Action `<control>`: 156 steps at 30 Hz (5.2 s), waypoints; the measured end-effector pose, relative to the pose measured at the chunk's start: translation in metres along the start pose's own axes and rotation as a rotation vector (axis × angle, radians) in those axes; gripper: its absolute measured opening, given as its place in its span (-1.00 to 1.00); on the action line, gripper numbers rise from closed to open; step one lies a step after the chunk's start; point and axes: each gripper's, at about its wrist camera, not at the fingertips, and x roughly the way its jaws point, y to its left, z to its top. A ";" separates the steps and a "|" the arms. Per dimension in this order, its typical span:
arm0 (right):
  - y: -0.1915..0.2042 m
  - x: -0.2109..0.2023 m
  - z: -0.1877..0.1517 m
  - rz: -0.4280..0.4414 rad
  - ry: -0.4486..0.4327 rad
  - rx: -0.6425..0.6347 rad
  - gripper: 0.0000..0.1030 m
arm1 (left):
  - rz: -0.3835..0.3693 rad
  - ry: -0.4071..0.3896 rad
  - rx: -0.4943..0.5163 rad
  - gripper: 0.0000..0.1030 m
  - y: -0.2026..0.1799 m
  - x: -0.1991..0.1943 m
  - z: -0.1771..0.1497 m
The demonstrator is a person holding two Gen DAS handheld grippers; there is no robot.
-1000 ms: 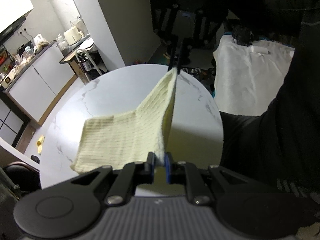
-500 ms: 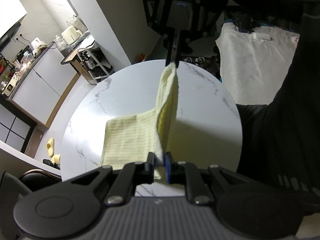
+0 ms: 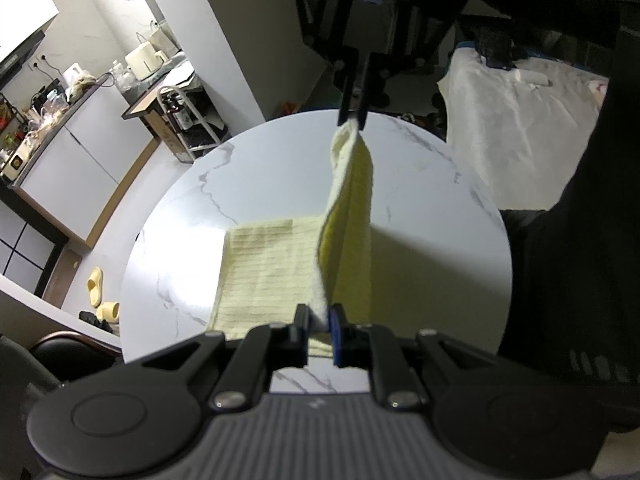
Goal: Fold towel
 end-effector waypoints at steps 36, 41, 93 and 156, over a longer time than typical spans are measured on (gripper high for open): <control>-0.110 0.112 -0.048 0.063 0.013 0.119 -0.86 | -0.102 0.024 -0.127 -0.79 0.111 0.096 -0.037; -0.119 0.129 -0.055 0.094 0.017 0.137 -0.86 | -0.130 0.030 -0.149 -0.79 0.123 0.111 -0.048; -0.103 0.138 -0.073 -0.035 0.063 0.175 0.76 | 0.046 0.085 -0.119 0.40 0.084 0.095 -0.052; -0.034 0.119 -0.069 -0.230 0.003 0.436 -0.07 | 0.141 -0.010 -0.099 0.32 0.031 0.094 -0.041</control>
